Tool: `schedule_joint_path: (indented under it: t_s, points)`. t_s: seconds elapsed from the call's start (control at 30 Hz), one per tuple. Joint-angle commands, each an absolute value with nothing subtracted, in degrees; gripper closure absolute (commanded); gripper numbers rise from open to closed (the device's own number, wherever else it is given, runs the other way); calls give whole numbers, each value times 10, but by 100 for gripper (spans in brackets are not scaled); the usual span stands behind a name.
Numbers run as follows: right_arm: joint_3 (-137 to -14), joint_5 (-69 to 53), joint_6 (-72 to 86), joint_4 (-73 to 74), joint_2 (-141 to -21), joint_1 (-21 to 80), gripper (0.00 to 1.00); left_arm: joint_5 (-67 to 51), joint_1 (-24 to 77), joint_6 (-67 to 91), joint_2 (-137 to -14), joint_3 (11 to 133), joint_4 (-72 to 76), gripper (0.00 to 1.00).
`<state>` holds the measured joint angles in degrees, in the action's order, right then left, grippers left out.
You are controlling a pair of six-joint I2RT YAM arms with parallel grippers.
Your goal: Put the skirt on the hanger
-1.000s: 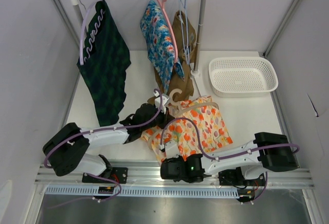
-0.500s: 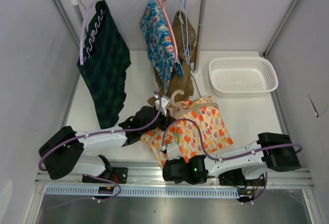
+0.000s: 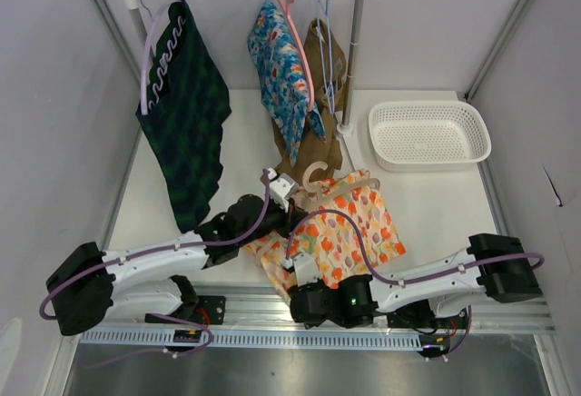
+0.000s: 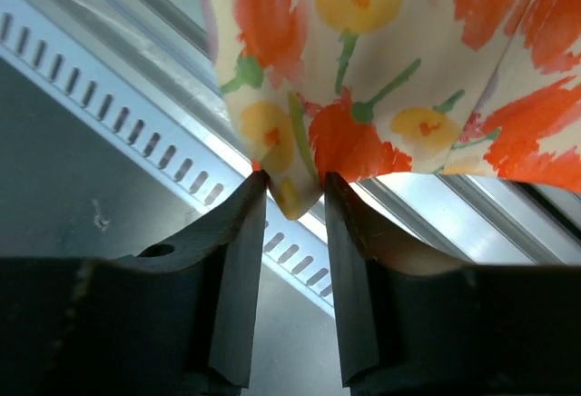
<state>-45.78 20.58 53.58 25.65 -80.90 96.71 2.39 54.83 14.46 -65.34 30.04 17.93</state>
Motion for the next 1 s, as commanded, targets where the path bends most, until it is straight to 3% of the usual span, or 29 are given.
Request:
schedule_joint_path:
  t_s: [0.0,0.23,0.33,0.7,0.97]
  points:
    - [-464,229,526,253,-776,973,60,26,559,131,-612,323,180,100]
    - [-500,277,505,295,-716,971,36,32,574,124,-576,338,142,100]
    - [-514,300,497,328,-656,965,32,36,575,120,-561,345,127,100]
    - [-565,520,555,501,-331,932,27,4,582,116,-497,395,40,100]
    - [-609,626,470,476,-258,931,24,-34,589,122,-447,446,-65,100]
